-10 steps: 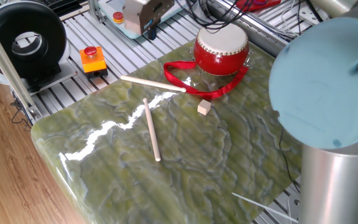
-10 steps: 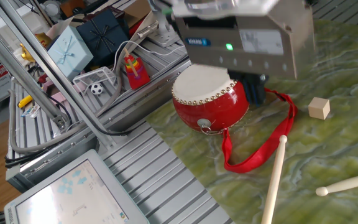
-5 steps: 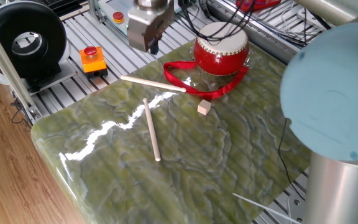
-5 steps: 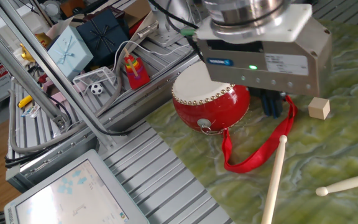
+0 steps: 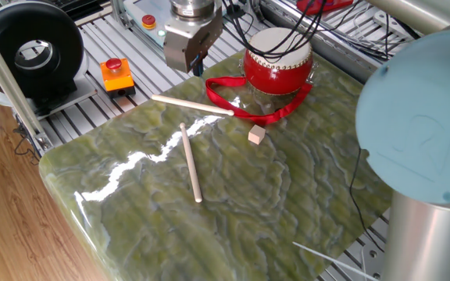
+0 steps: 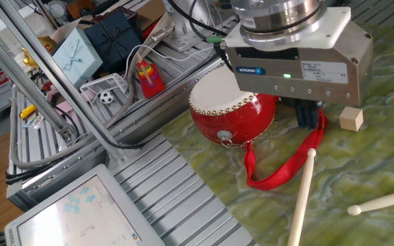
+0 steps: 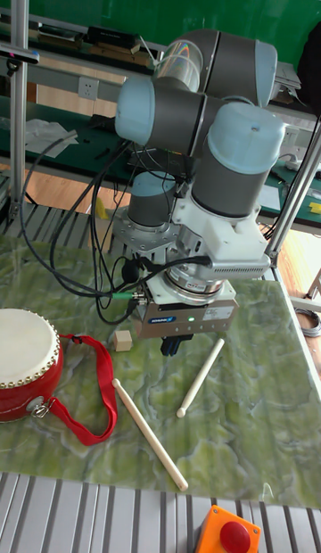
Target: Play the drum
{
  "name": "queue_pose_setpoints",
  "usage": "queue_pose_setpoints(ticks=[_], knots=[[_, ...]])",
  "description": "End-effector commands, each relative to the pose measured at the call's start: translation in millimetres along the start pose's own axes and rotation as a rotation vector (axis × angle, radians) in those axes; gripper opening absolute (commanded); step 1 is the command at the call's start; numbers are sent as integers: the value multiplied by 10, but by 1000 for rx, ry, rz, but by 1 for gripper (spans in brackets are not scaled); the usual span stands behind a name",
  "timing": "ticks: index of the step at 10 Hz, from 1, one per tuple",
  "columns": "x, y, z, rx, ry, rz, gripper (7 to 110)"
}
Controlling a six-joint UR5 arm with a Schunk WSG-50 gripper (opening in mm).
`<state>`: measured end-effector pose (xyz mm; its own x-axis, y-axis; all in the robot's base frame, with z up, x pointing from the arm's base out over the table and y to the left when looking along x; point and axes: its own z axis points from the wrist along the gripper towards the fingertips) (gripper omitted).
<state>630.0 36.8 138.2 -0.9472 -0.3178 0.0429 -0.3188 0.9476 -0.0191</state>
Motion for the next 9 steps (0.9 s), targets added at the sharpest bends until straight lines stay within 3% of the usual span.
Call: queue_pose_setpoints(ticks=[1, 2, 3, 4, 6, 7, 8, 9], knots=[[25, 153, -35, -67, 14, 53, 7], [-36, 241, -43, -103, -10, 51, 7], [-98, 221, -42, -95, -36, 33, 7], [-103, 130, -35, -58, -39, 11, 7], [-152, 142, -38, -63, -59, 7, 7], [-266, 157, -25, -62, -72, 1, 7], [-313, 287, 19, -78, -18, -24, 7], [-335, 382, 97, -71, 2, -32, 7]])
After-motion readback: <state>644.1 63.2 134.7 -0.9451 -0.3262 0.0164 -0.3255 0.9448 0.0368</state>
